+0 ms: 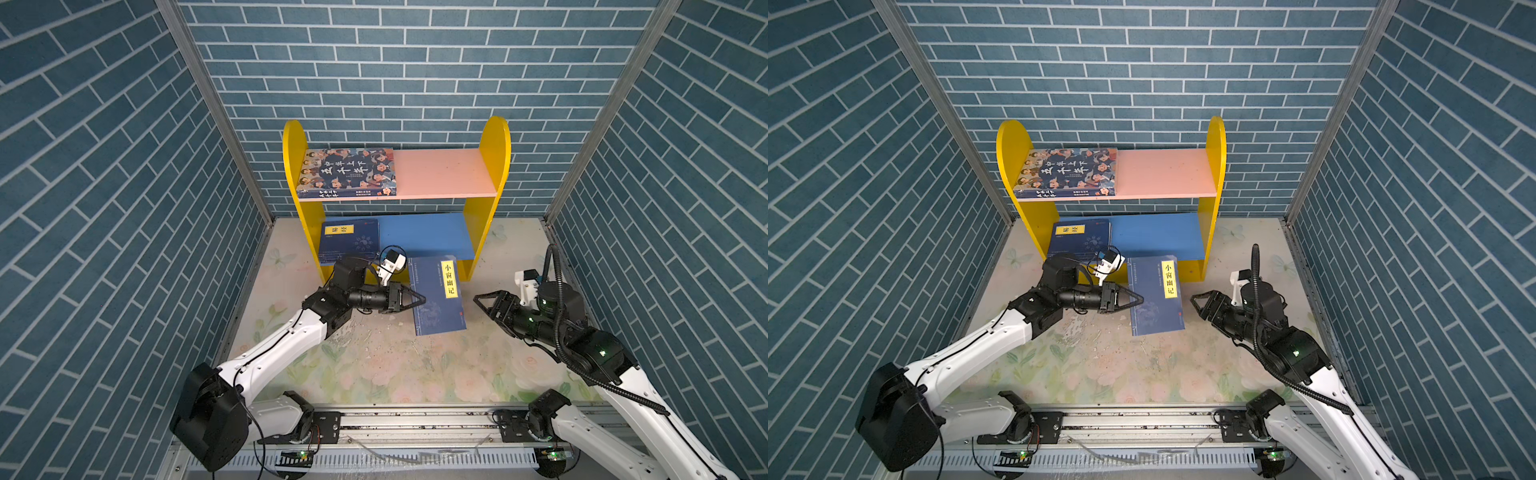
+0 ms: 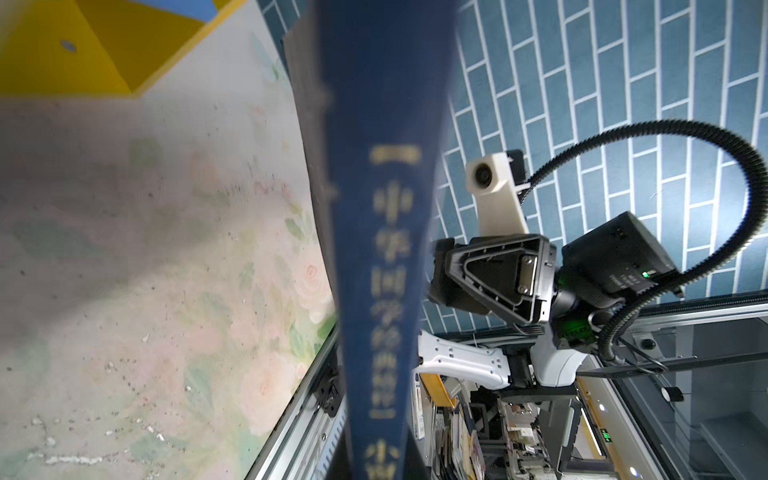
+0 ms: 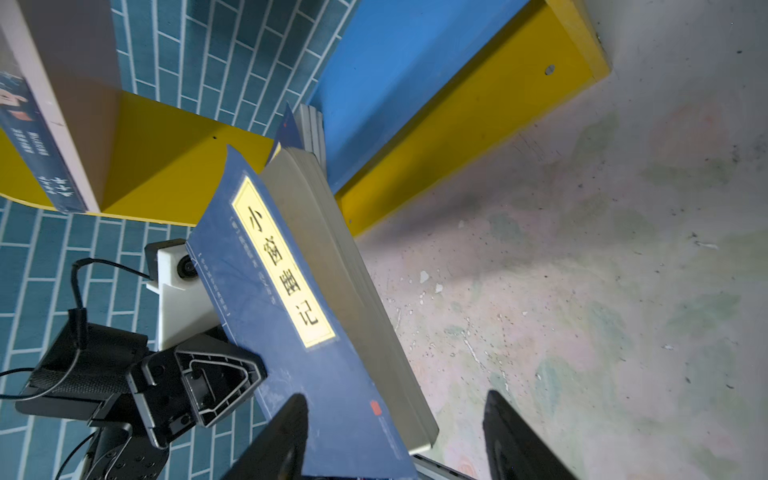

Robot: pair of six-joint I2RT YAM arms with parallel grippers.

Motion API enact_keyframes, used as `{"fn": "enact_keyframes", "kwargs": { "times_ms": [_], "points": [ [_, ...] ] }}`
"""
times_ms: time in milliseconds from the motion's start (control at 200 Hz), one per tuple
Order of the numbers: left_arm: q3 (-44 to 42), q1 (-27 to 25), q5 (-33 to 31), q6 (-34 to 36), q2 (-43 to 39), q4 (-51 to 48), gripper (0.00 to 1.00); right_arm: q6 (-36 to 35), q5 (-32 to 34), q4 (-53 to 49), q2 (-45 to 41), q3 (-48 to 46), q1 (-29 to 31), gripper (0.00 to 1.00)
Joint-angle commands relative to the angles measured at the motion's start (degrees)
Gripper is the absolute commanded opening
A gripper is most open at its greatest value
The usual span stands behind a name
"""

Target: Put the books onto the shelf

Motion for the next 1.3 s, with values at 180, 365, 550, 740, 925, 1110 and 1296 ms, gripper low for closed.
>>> {"fn": "enact_keyframes", "kwargs": {
  "times_ms": [180, 365, 550, 740, 925, 1110, 1296],
  "points": [
    [2.2, 6.3, -2.9, -8.7, 0.1, 6.9, 0.00, 5.6, 4.2, 17.3, 1.3, -3.8, 7.5, 0.68],
    [0.6, 9.2, -4.2, -15.4, 0.2, 11.3, 0.00, 6.9, 12.8, 31.8, 3.4, -9.0, 15.0, 0.69],
    [-0.4, 10.3, -6.2, -18.9, -0.1, 14.4, 0.00, 6.9, 16.8, 44.2, 11.6, -10.4, 21.6, 0.69],
    [-2.0, 12.2, -6.9, -22.3, -0.2, 16.6, 0.00, 7.2, 17.5, 54.6, 18.8, -10.0, 22.6, 0.69],
    [-3.5, 13.8, -7.8, -25.8, -1.0, 18.4, 0.00, 6.8, 18.0, 57.8, 22.1, -8.4, 22.6, 0.70],
    [-3.9, 14.0, -8.4, -27.3, -2.1, 19.2, 0.00, 7.8, 18.5, 63.6, 25.5, -8.5, 22.5, 0.71],
    [-3.6, 14.2, -8.4, -28.0, -2.7, 19.4, 0.00, 8.5, 16.9, 66.1, 29.5, -6.0, 21.4, 0.70]
  ]
}}
